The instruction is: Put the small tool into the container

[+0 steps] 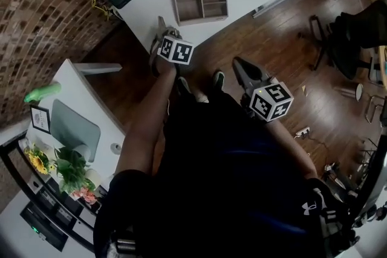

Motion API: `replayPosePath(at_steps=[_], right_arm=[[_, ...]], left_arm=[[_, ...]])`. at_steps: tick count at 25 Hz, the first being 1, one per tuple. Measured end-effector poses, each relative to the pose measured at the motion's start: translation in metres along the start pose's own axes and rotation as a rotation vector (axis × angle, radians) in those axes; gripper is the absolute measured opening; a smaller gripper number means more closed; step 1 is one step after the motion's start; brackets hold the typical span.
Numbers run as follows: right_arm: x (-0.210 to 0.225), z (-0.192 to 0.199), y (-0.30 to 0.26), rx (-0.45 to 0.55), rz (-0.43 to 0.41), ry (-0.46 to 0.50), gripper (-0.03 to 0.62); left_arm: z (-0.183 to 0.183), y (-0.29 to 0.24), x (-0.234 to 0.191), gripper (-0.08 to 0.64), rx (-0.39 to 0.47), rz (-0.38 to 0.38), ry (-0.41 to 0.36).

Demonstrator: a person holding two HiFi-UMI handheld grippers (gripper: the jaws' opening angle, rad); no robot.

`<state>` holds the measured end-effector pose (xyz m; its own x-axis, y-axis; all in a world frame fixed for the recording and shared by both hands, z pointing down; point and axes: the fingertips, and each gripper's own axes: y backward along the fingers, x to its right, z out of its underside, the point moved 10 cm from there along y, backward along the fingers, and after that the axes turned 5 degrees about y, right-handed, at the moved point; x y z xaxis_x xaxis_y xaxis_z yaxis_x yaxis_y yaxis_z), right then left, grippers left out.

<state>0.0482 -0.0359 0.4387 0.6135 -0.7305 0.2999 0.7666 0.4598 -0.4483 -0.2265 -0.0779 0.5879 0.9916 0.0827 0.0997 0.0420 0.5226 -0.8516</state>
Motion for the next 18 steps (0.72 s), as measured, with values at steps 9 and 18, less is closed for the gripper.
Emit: replayPosePath(at_steps=[9, 18], right_arm=[[0.034, -0.017, -0.007, 0.051, -0.077, -0.021, 0.011], [0.042, -0.019, -0.014, 0.05, -0.101, -0.011, 0.011]], left_arm=[[0.011, 0.025, -0.016, 0.051, -0.022, -0.079, 0.025], [0.039, 0.056, -0.058, 0.02, 0.075, -0.083, 0.23]])
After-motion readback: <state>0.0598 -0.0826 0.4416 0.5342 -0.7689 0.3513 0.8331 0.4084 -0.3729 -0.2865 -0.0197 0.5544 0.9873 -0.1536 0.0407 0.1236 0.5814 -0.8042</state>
